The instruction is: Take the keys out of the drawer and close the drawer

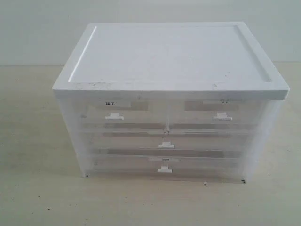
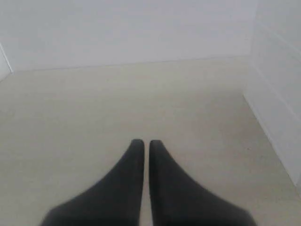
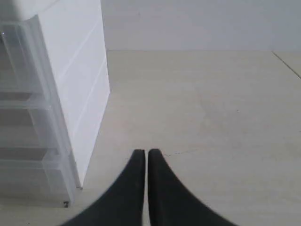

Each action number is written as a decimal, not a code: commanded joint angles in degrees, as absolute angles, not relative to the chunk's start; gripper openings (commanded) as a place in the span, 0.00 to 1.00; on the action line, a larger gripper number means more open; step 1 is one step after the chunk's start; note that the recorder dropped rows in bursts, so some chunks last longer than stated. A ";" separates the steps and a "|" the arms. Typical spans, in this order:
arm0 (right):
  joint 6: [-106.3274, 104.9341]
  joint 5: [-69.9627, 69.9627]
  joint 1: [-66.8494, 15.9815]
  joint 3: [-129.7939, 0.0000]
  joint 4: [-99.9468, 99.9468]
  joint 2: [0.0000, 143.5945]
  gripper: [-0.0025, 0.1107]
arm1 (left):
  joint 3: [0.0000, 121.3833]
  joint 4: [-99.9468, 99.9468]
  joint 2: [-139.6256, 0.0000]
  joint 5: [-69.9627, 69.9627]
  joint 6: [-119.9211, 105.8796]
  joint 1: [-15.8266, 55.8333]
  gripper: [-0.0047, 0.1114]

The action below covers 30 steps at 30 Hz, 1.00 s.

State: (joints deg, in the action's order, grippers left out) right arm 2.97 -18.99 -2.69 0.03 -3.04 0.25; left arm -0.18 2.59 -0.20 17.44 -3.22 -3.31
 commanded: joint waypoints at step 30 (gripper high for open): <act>23.06 28.79 -2.33 -3.42 -10.48 1.16 0.02 | 4.35 40.00 -2.46 -30.26 56.06 -3.35 0.08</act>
State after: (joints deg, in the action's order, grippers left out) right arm 20.55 28.18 -2.69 -0.80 -6.93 0.25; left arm 1.75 27.02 -0.49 -24.87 45.64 -3.31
